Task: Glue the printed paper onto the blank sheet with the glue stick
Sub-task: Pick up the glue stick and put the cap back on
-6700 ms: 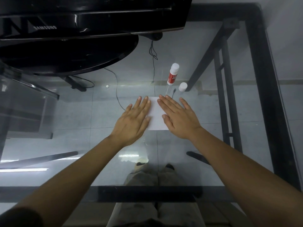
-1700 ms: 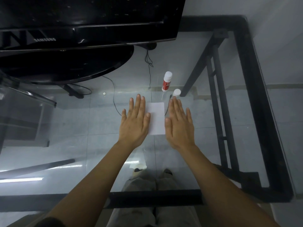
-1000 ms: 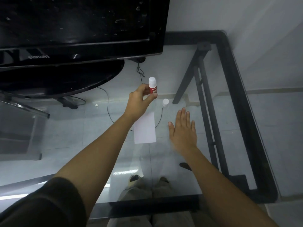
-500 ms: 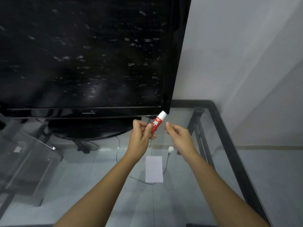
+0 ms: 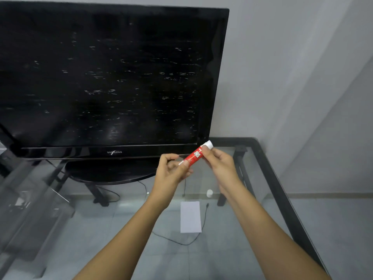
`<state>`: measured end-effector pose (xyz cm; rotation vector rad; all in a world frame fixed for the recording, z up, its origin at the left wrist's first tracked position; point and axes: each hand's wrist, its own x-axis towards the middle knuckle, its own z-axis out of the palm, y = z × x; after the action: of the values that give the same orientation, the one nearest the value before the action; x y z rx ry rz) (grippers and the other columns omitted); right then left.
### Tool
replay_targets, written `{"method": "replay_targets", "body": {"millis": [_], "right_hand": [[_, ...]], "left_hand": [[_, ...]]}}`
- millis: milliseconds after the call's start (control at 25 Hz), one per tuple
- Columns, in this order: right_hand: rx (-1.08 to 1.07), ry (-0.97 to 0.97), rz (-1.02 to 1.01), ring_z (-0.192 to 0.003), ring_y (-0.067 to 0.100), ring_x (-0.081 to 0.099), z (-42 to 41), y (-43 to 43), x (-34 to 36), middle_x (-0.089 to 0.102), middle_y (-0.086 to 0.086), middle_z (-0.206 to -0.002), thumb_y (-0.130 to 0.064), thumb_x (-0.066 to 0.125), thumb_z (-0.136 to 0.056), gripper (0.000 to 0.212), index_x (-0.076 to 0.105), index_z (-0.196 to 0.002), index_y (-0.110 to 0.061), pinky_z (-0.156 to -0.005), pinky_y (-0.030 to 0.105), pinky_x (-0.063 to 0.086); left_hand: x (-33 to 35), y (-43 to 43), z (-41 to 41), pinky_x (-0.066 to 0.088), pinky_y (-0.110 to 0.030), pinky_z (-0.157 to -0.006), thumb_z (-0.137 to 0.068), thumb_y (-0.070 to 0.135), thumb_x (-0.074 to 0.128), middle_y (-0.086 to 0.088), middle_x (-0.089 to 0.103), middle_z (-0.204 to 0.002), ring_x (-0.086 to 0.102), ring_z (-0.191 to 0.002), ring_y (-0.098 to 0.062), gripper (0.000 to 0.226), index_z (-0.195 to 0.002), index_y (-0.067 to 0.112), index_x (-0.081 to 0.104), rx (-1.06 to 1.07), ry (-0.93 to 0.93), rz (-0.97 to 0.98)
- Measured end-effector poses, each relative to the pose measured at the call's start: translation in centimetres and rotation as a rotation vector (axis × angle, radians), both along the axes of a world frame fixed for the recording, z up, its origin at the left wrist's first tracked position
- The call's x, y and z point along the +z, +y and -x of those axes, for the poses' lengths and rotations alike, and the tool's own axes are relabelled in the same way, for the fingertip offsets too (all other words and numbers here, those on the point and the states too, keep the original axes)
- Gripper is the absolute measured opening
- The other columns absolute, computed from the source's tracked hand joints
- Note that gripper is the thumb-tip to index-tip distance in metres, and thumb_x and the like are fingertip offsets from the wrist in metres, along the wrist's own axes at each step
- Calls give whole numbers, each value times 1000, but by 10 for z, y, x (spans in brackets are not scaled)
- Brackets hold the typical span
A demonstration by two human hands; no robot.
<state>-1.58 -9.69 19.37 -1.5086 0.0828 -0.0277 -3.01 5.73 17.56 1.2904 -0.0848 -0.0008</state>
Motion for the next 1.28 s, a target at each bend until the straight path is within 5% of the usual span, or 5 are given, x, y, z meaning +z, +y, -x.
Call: {"method": "replay_targets", "body": {"millis": [160, 400, 600, 1080, 1280], "right_hand": [[42, -27, -22, -97, 2, 63, 2, -2, 3, 72, -13, -92, -57, 66, -71, 28, 72, -87, -35, -88, 23, 42], [15, -78, -90, -96, 8, 65, 1, -4, 9, 74, -7, -86, -58, 64, -72, 34, 74, -85, -28, -93, 27, 44], [29, -110, -42, -96, 7, 65, 1, -5, 12, 73, -10, -87, -56, 64, -73, 31, 72, -88, -31, -94, 28, 43], [8, -111, 27, -91, 0, 65, -2, -8, 8, 72, -15, -84, -51, 62, -78, 23, 69, -87, -32, -80, 16, 44], [-12, -118, 8, -97, 7, 65, -6, -11, 9, 73, -6, -93, -54, 62, -74, 41, 70, -99, -22, -88, 22, 46]], "left_hand": [[21, 5, 0, 49, -14, -39, -79, 34, 61, -8, 59, -58, 58, -41, -7, 47, -114, 7, 47, -362, 680, 582], [25, -7, 6, 47, -21, -53, -90, 38, 52, 0, 61, -64, 55, -53, -8, 25, -98, 14, 51, -41, -104, -250], [46, -1, 3, 33, -17, -32, -92, 53, 39, 2, 47, -42, 37, -31, -6, 53, -61, 13, 55, -368, 613, 131], [47, 5, 0, 37, -13, -31, -89, 50, 46, 2, 53, -44, 45, -32, -5, 48, -68, 9, 58, -538, 754, 288], [31, -9, 3, 49, -18, -59, -89, 41, 51, -3, 65, -73, 60, -60, -7, 36, -107, 11, 53, -109, 89, -195]]}}
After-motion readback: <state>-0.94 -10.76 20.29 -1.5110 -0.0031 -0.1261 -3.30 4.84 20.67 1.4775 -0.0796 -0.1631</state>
